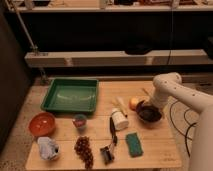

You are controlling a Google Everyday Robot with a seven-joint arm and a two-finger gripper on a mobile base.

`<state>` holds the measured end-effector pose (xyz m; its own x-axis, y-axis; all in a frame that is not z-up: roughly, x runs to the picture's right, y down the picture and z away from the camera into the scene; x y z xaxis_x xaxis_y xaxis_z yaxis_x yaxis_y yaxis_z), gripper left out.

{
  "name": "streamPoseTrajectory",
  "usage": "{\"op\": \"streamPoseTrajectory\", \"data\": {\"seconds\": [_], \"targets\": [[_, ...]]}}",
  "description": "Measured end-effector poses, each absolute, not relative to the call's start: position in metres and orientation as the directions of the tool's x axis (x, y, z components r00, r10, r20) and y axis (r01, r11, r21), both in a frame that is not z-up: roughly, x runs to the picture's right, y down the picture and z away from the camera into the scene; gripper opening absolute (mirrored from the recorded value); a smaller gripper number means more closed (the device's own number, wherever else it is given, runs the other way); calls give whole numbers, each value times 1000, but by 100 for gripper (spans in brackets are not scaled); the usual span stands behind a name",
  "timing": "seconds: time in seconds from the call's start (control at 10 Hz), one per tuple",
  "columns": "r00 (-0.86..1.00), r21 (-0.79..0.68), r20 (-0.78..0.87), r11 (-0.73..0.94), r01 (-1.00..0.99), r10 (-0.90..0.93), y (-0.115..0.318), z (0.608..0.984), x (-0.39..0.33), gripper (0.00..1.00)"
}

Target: Wipe red bowl with eraser

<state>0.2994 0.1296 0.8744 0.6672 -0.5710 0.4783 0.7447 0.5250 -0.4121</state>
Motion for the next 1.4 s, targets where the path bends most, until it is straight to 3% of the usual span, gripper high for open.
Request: {"op": "streamPoseTrajectory", "data": {"seconds": [0.5,1.0,1.2,1.4], "targets": [[651,-366,482,541,757,-586,107,846,293,80],[616,-311,581,555,772,-531,110,857,282,79],[608,-294,587,559,775,-534,110,850,282,61],[598,-281,586,556,782,-546,108,842,277,58]]}}
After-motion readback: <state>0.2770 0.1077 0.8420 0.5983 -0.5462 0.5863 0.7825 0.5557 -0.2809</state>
